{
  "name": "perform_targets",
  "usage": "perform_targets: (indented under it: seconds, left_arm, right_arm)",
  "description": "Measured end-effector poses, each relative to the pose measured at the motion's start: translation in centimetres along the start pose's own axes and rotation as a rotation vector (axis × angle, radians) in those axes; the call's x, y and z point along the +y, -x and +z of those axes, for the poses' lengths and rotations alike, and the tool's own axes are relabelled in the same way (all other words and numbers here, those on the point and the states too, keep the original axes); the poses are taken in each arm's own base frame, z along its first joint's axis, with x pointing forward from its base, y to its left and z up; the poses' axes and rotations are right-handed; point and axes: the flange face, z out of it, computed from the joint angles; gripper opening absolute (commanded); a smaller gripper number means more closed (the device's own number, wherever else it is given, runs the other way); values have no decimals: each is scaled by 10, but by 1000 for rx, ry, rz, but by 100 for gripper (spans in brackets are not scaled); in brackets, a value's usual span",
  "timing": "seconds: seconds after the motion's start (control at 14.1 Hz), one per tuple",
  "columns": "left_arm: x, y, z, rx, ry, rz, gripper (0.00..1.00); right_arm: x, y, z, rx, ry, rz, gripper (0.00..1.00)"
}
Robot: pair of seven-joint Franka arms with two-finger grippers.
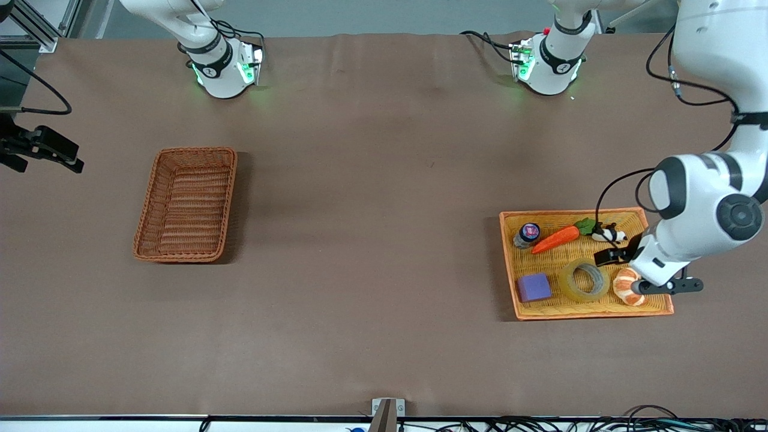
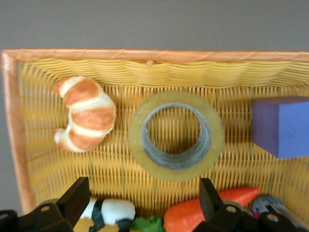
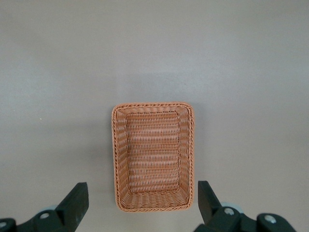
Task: Move tape to another basket
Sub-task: 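Lower the left gripper over the yellow tape roll, then grasp the tape roll with the left gripper and lift it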
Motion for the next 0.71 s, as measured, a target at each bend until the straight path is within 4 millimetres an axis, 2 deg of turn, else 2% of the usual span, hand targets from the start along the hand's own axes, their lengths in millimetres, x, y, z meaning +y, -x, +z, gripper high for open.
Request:
perform_targets:
  seconds: [0.28, 0.71]
  left_arm:
    - [5, -13, 36, 5, -5, 2, 100]
    - [3, -18, 61, 26, -7, -24, 100]
  right_arm:
    - [0, 0, 0, 0, 0, 0, 100]
    - [0, 0, 0, 0, 0, 0, 100]
